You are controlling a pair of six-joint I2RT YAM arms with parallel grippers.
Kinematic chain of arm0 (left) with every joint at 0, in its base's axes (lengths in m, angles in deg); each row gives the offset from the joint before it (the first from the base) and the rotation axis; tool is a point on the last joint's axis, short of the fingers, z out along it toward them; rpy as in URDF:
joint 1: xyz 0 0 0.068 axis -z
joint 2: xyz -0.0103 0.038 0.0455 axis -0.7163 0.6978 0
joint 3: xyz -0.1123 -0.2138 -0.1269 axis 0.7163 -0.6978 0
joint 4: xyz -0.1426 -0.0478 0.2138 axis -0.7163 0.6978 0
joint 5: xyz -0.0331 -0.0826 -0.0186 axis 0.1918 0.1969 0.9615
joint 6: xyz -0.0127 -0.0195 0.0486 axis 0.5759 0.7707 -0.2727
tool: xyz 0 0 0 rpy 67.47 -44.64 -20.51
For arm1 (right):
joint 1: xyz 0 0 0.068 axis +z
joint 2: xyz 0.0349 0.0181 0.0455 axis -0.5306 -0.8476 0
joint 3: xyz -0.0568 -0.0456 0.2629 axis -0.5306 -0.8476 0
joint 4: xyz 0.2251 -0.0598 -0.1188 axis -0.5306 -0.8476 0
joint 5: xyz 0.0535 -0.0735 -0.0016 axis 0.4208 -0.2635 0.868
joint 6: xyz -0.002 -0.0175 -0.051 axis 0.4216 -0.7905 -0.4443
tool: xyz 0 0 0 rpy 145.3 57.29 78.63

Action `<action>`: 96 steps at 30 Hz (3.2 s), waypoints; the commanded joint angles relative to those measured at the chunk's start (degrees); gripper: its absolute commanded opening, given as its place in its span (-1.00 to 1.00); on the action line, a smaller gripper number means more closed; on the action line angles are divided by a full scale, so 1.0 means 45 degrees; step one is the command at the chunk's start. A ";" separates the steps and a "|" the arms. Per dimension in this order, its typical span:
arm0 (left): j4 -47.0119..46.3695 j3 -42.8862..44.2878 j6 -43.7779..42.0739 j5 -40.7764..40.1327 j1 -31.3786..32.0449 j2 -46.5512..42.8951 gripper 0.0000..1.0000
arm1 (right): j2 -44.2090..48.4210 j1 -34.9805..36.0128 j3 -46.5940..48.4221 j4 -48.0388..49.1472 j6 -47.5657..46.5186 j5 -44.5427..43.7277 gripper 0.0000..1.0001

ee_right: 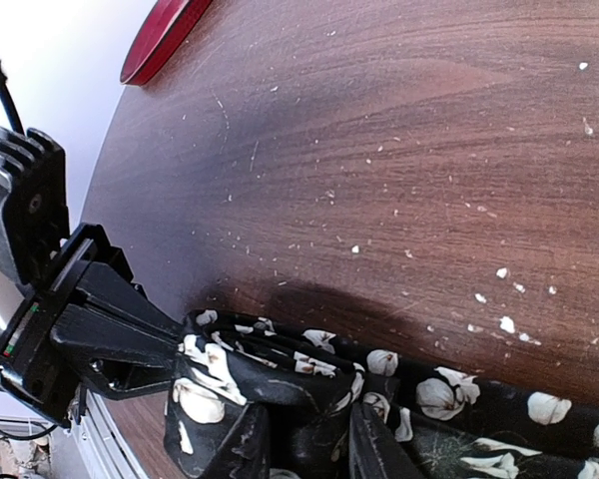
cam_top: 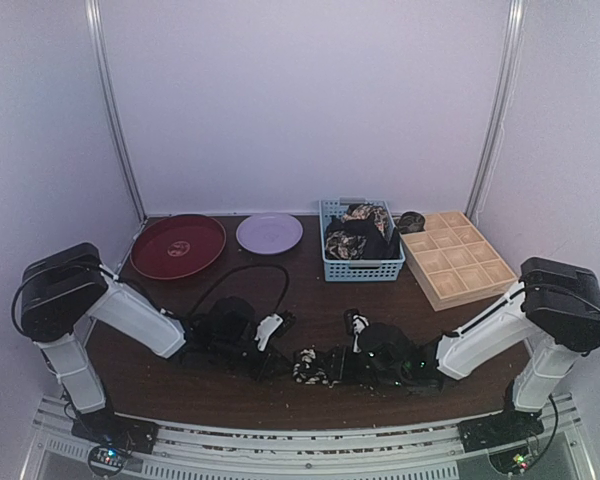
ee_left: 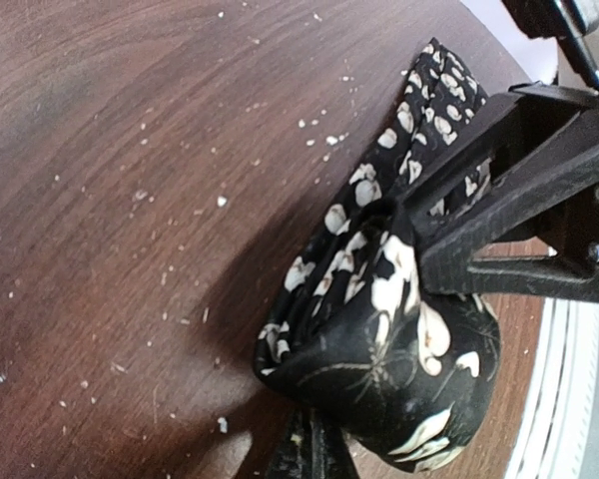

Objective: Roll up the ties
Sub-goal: Roll the tie at the center of the board.

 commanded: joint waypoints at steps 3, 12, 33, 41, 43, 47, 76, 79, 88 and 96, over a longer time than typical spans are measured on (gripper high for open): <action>-0.0367 0.0474 0.0208 0.0325 0.0138 -0.0406 -1.00 | 0.0349 0.0004 -0.0494 -0.1028 -0.0277 -0.0239 -0.43; -0.0146 0.0850 0.0357 0.0415 0.0259 -0.0416 -1.00 | 0.0889 0.0005 -0.0754 -0.1277 -0.0607 -0.0618 -0.42; 0.1373 0.2530 0.0037 0.0215 0.0906 -0.0085 -1.00 | 0.1834 0.0010 -0.1518 -0.1410 -0.1027 -0.1414 -0.48; 0.2059 0.3328 -0.0072 0.0041 0.1158 0.0372 -0.91 | 0.2086 0.0004 -0.1943 -0.1391 -0.1007 -0.1780 -0.49; 0.2216 0.3485 -0.0104 0.0017 0.1181 0.0448 -0.88 | 0.2226 0.0003 -0.2013 -0.1515 -0.1021 -0.1941 -0.49; 0.2439 0.3681 -0.0147 -0.0054 0.1201 0.0558 -0.85 | 0.2487 0.0012 -0.2101 -0.1954 -0.1049 -0.2555 -0.49; 0.3039 0.6376 -0.0273 0.0211 0.1796 0.2520 -0.81 | 0.7119 0.0003 -0.3518 -0.2707 -0.0680 -0.2552 0.02; 0.3039 0.6592 -0.0273 0.0188 0.1810 0.2668 -0.81 | 0.6765 0.0004 -0.3352 -0.2864 -0.0641 -0.2562 0.00; 0.3091 0.5948 -0.0002 -0.1396 0.1748 0.1524 -0.66 | 0.5532 -0.0016 -0.3193 -0.3020 -0.0629 -0.2649 -0.23; 0.3274 0.3659 0.0716 -0.2714 0.0596 -0.0435 -0.66 | 0.4107 -0.0012 -0.2707 -0.1993 -0.0357 -0.1563 -0.29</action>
